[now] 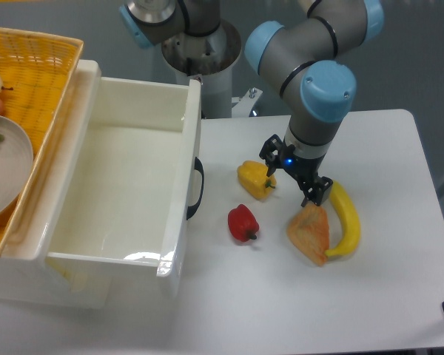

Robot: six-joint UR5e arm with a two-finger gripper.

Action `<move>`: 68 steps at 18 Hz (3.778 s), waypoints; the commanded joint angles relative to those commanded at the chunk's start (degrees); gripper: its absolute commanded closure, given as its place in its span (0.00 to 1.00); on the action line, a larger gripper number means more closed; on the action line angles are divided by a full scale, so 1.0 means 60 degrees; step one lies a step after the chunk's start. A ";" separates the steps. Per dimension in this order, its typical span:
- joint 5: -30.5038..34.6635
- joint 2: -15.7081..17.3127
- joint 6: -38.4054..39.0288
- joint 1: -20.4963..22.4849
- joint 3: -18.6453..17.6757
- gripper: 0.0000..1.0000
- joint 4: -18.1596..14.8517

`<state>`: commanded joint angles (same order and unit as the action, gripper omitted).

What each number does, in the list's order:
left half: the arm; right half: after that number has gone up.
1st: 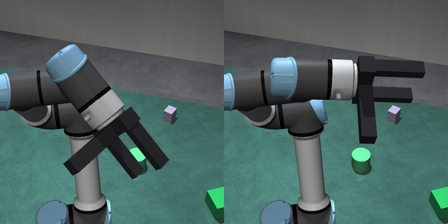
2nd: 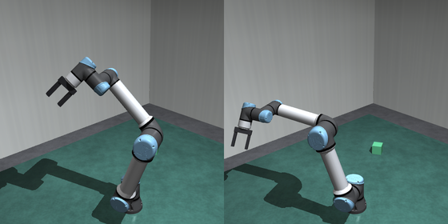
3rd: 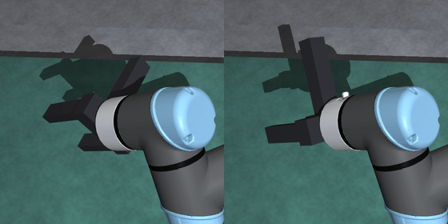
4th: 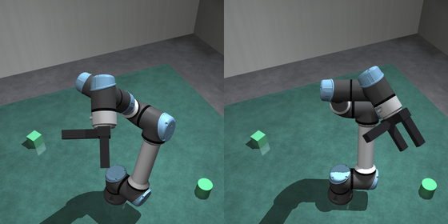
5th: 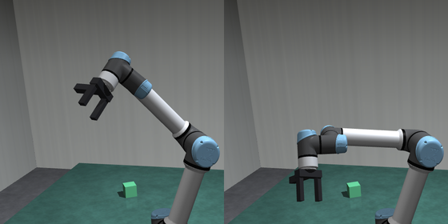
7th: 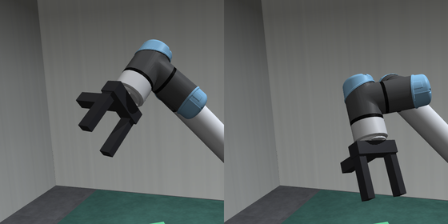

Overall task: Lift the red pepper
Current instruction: 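Move the gripper from above the banana toward the red bell pepper, then lower the open gripper around the red bell pepper, then close the gripper on the red bell pepper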

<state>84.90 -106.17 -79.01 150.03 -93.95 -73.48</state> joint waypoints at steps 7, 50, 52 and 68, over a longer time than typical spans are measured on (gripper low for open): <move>-0.0277 -0.0044 0.1621 -0.0014 -0.0045 0.00 0.0044; -0.0176 -0.2168 0.8349 -0.1274 0.0087 0.00 0.1084; -0.0147 -0.2182 0.8335 -0.1274 0.0072 0.00 0.1113; 0.0249 -0.2329 0.8423 -0.1289 -0.0045 0.00 0.1084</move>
<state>86.40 -120.15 -28.48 142.30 -94.22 -66.97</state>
